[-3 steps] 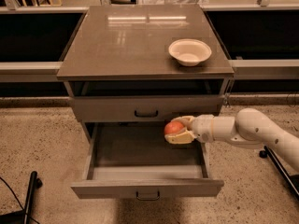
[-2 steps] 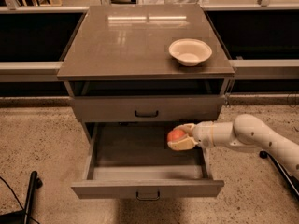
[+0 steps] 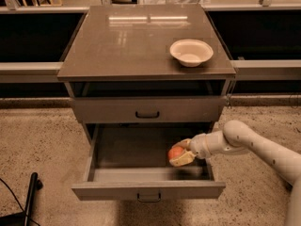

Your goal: Place apple into middle drawer

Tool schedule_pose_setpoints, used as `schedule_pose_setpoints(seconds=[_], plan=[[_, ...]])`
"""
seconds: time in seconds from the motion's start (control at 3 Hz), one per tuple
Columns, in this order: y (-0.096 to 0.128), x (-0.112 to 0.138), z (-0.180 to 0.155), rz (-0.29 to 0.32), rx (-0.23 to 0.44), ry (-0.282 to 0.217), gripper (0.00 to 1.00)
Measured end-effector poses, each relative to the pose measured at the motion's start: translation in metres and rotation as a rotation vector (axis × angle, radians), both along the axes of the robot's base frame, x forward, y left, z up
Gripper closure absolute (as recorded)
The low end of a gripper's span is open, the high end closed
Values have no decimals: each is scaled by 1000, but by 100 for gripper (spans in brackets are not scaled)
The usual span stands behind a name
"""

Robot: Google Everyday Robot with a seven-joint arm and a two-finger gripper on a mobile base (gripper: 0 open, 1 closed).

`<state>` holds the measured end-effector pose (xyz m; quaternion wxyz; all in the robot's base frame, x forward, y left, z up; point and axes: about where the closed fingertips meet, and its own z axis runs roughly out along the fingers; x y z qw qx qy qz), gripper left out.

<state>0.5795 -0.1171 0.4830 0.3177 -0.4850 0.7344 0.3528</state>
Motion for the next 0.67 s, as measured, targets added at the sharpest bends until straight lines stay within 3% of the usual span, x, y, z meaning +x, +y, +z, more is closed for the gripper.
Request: schedule_pose_setpoints(seconds=[0.33,0.67], plan=[[4,-2,-4,16,1,9,100],[12,6,-5,18,28,-28,100]])
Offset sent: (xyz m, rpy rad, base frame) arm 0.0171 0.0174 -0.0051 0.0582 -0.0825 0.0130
